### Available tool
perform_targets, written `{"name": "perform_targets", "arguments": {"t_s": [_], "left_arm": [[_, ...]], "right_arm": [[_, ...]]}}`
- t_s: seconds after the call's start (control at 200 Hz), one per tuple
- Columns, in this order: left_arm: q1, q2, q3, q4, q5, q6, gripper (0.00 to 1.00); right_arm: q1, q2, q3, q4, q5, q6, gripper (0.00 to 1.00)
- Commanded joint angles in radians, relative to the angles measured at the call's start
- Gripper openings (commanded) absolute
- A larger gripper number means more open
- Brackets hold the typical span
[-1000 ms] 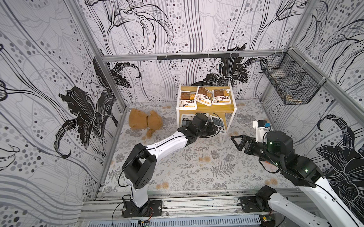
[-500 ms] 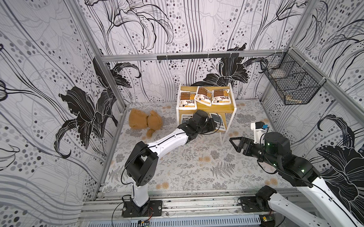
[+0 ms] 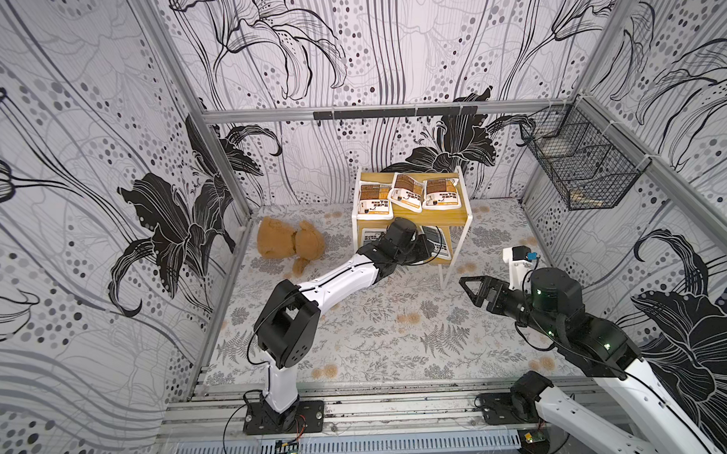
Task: Place the bagged coffee beans on the shelf by color
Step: Place the bagged coffee beans on the shelf.
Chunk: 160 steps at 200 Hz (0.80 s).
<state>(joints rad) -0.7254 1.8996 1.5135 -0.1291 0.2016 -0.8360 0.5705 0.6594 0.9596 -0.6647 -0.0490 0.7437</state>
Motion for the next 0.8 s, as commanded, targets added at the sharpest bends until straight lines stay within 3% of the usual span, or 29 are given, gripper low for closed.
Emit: {"name": "perform_targets", "arguments": {"t_s": [0.0,0.235,0.42,0.631,0.796], "left_arm": [[0.007,0.012,0.027,0.008,-0.005,0.014,0.26],[0.006,-0.009,0.024,-0.01,-0.015,0.03,0.52],[0.007,-0.037,0.017,-0.028,-0.035,0.055,0.61],[0.006,-0.063,0.015,-0.064,-0.073,0.126,0.65],[0.006,-0.103,-0.031,-0.001,-0.084,0.169,0.7]], "right_arm": [[-0.006,-0.013,-0.017,0.022,-0.011,0.013,0.85],[-0.005,-0.014,-0.027,0.033,-0.021,0.02,0.86],[-0.005,-0.018,-0.03,0.038,-0.025,0.025,0.86],[-0.005,-0.017,-0.036,0.05,-0.037,0.031,0.85],[-0.005,-0.019,-0.043,0.051,-0.04,0.029,0.86]]}}
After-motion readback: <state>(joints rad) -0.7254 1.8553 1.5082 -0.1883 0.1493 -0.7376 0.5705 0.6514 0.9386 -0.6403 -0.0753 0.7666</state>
